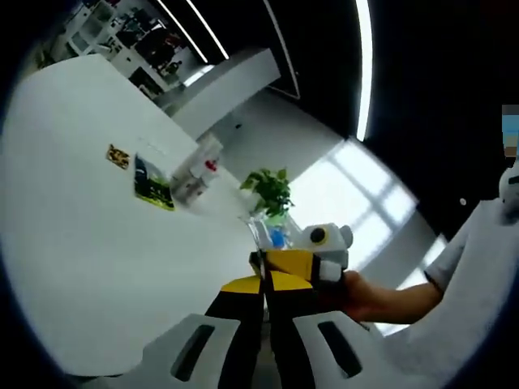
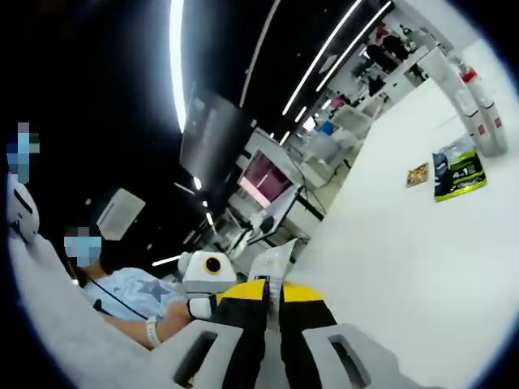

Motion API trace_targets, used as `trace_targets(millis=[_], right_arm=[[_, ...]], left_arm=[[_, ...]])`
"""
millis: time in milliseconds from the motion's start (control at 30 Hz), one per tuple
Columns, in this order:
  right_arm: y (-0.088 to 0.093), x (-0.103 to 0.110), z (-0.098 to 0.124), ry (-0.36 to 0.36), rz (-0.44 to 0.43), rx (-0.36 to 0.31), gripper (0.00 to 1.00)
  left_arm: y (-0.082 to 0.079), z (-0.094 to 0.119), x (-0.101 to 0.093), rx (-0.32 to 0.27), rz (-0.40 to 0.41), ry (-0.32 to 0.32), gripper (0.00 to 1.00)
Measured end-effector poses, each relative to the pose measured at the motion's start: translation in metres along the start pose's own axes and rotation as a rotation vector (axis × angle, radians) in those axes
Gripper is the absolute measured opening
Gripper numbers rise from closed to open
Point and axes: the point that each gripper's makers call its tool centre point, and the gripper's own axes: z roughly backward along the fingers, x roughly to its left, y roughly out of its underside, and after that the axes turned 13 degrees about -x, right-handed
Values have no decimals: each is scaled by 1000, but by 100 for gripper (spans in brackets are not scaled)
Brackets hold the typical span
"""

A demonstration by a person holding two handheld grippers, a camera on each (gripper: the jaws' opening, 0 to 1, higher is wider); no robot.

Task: Arrange the skincare products in the storage area until every visible bottle or jar stands upright without overlapping.

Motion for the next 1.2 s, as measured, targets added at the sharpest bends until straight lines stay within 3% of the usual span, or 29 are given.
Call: trace_targets(millis=[367, 467, 833, 1200], right_arm=[[-3, 1, 1, -8, -14, -8, 1], [1, -5, 4, 11, 6, 12, 4], [-4, 7, 3, -37, -4, 10, 0], [-6, 8, 7, -32, -13, -1, 0]], left_arm=[[-1, -1, -2, -12, 4, 4, 0], [-9, 0, 4, -51, 17, -30, 0], [-18, 3, 1, -94, 34, -20, 0], [-17, 1, -3, -89, 67, 1, 0]])
